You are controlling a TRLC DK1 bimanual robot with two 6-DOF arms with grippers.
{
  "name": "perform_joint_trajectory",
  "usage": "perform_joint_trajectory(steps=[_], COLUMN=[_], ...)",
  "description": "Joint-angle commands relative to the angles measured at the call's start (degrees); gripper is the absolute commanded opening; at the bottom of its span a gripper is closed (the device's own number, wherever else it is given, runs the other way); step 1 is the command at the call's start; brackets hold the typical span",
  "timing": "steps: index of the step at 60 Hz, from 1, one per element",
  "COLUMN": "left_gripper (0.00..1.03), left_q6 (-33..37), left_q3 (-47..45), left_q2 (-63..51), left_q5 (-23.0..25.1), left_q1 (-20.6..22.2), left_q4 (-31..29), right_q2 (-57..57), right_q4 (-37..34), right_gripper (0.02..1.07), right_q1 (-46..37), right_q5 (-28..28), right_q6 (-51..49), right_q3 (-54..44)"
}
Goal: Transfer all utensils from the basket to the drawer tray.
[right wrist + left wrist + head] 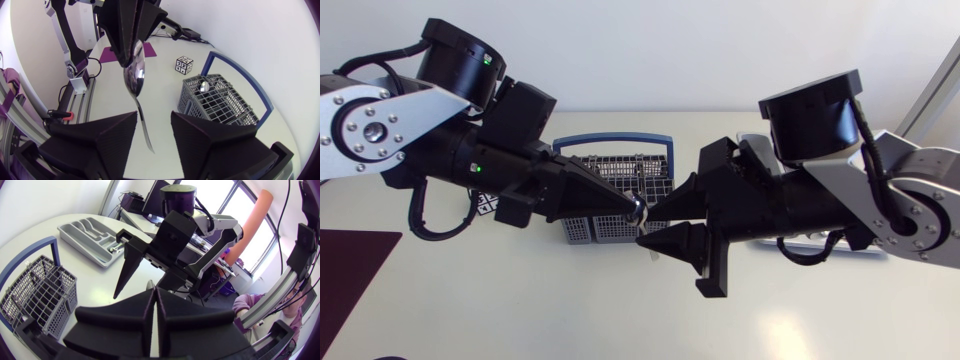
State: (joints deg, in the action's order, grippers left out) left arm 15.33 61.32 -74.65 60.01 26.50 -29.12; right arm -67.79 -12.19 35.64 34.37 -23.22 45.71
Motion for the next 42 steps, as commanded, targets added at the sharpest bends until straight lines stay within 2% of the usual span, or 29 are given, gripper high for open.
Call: perform_joint_trajectory(steps=[1,8,20,38,40,42], left_gripper=[0.03,0.03,0.03,0.04,0.07,0.14], left_q6=[1.7,1.7,1.7,1.7,1.7,1.6], left_q3=[-0.5,-0.6,-0.7,-0.8,-0.8,-0.7], left_q2=[-0.6,-0.5,-0.1,0.3,0.3,0.3], left_q5=[1.3,1.3,1.3,1.3,1.3,1.3], left_q1=[0.2,0.2,0.0,-0.4,-0.5,-0.7], left_q4=[-0.8,-0.7,-0.8,-0.7,-0.7,-0.6], right_q2=[1.0,1.4,1.7,2.6,2.8,2.8], right_q4=[-0.6,-0.6,-0.8,-1.2,-1.2,-1.1], right_gripper=[0.25,0.12,0.08,0.08,0.08,0.08], right_q1=[0.5,0.7,1.1,1.4,1.4,1.4], right_q5=[0.4,0.5,0.8,0.6,0.5,0.4], right_q6=[-0.9,-0.3,-0.1,0.5,0.5,0.7], right_q3=[-1.2,-1.2,-1.3,-2.2,-2.5,-2.6])
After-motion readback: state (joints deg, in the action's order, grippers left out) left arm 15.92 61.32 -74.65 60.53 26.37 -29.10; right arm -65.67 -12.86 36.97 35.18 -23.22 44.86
